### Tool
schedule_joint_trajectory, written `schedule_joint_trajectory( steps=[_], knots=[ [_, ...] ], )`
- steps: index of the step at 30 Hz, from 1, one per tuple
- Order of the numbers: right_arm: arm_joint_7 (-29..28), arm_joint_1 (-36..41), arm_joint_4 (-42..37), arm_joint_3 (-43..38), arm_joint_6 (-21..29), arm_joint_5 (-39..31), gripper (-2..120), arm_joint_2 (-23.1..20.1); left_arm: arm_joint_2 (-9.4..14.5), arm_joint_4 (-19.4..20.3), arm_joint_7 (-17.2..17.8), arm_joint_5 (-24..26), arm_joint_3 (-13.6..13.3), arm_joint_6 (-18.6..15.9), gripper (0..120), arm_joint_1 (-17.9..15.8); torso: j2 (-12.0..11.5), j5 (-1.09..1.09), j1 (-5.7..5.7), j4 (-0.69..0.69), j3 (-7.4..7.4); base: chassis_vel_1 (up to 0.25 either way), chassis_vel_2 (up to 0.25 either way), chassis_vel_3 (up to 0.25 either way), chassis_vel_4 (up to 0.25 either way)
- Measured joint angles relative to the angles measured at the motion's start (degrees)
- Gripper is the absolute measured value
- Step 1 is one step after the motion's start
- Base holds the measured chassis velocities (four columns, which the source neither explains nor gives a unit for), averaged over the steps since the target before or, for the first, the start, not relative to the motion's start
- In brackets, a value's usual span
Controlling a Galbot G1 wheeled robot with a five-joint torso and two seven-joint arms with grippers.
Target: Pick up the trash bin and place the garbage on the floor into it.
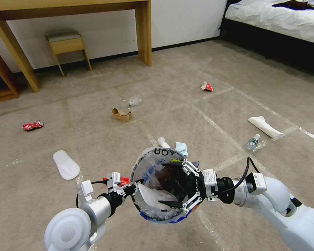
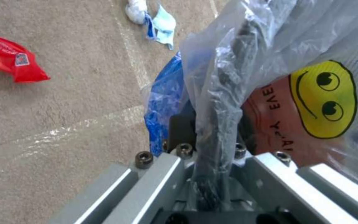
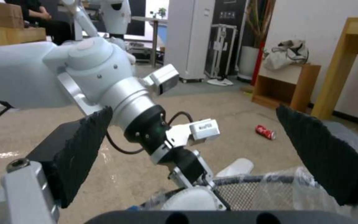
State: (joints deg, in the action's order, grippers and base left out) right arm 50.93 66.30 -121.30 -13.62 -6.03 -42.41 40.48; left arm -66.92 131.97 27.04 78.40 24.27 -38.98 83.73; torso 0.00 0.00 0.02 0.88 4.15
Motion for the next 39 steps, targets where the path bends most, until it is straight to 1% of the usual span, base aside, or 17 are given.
schedule_joint_trajectory(
  steps=[7,13,14,15,16,18,19,21,22,24,26,28,32,34,36,37,39],
  knots=[
    [-0.05,0.23,-0.64,-0.54,0.07,-0.25,100,0.10,0.00,-0.26,0.00,-0.07,0.19,0.18,0,-0.11,0.00,0.00,0.00,0.00,0.00,0.000,0.000,0.000,0.000],
    [-1.06,0.30,-2.31,-2.13,0.22,-1.94,100,-0.12,-0.41,-0.86,-0.03,-0.85,0.61,0.49,0,-0.12,0.00,0.00,0.00,0.00,0.00,0.000,0.000,0.000,0.000],
    [-1.51,0.19,-2.69,-2.52,0.24,-2.48,100,-0.30,-0.56,-1.16,-0.27,-1.41,0.87,0.62,0,-0.10,0.00,0.00,0.00,0.00,0.00,0.000,0.000,0.000,0.000],
    [-2.04,-0.01,-3.13,-3.23,0.25,-3.31,100,-0.54,-0.75,-1.85,-1.21,-3.22,1.59,0.84,0,0.00,0.00,0.00,0.00,0.01,0.00,0.000,0.000,0.000,0.000],
    [-2.04,-0.01,-3.13,-3.23,0.25,-3.31,100,-0.54,-0.75,-1.85,-1.21,-3.22,1.59,0.84,0,0.00,0.00,0.00,0.00,0.01,0.00,0.000,0.000,0.000,0.000],
    [-2.78,-0.17,-3.57,-4.72,0.26,-4.69,100,-0.79,-1.19,-3.41,-2.51,-7.63,3.43,1.44,0,0.11,0.00,0.00,0.00,0.00,0.00,0.000,0.000,0.000,0.000],
    [-2.78,-0.17,-3.57,-4.72,0.26,-4.69,100,-0.79,-1.19,-3.41,-2.51,-7.63,3.43,1.44,0,0.11,0.00,0.00,0.00,0.00,0.00,0.000,0.000,0.000,0.000],
    [-3.53,-0.03,-3.67,-6.47,0.20,-5.83,100,-0.91,-1.46,-4.52,-3.43,-9.60,5.18,1.77,0,0.17,0.00,-0.01,0.00,-0.01,0.00,0.000,0.000,0.000,0.000],
    [-3.53,-0.03,-3.67,-6.47,0.20,-5.83,100,-0.91,-1.46,-4.52,-3.43,-9.60,5.18,1.77,0,0.17,0.00,-0.01,0.00,-0.01,0.00,0.000,0.000,0.000,0.000],
    [-4.47,0.25,-3.53,-8.34,-0.10,-6.51,100,-0.55,-1.69,-5.32,-4.06,-10.70,6.78,2.07,0,0.23,0.00,0.00,0.00,0.00,0.00,0.000,0.000,0.000,0.000],
    [-4.83,0.43,-3.36,-9.06,-0.15,-6.70,100,-0.17,-1.75,-5.56,-4.20,-11.01,7.09,2.18,0,0.25,0.00,-0.01,0.00,0.00,0.00,0.000,0.000,0.000,0.000],
    [-5.56,0.99,-2.65,-10.89,-0.19,-6.83,100,1.21,-2.13,-6.27,-4.73,-13.08,7.57,2.45,0,0.38,0.00,-0.01,0.00,0.00,0.00,0.000,0.000,0.000,0.000],
    [-6.11,1.78,-1.75,-12.55,-0.25,-6.79,100,2.70,-2.77,-6.66,-5.01,-14.66,8.15,2.75,0,0.60,0.00,0.00,0.00,0.00,0.00,0.000,0.000,0.000,0.000],
    [-6.49,2.62,-0.63,-13.97,-0.44,-6.38,100,4.05,-3.62,-6.79,-5.39,-16.55,9.06,3.00,0,0.90,0.00,-0.01,0.00,0.00,0.00,0.000,0.000,0.000,0.000],
    [-6.57,2.94,-0.10,-14.42,-0.52,-6.06,100,4.63,-3.94,-6.82,-5.62,-17.39,9.46,3.12,0,1.01,0.00,0.00,0.00,0.01,0.00,0.000,0.000,0.000,0.000],
    [-6.80,3.45,0.93,-15.12,-0.66,-5.41,100,5.78,-4.55,-6.87,-6.11,-18.98,10.19,3.34,0,1.26,0.00,0.00,0.00,0.01,0.00,0.000,0.000,0.000,0.000],
    [-7.00,3.74,1.57,-15.42,-0.71,-5.04,100,6.46,-4.91,-6.88,-6.43,-19.83,10.68,3.45,0,1.43,0.00,0.00,0.00,0.00,0.00,0.000,0.000,0.000,0.000]
  ],
)
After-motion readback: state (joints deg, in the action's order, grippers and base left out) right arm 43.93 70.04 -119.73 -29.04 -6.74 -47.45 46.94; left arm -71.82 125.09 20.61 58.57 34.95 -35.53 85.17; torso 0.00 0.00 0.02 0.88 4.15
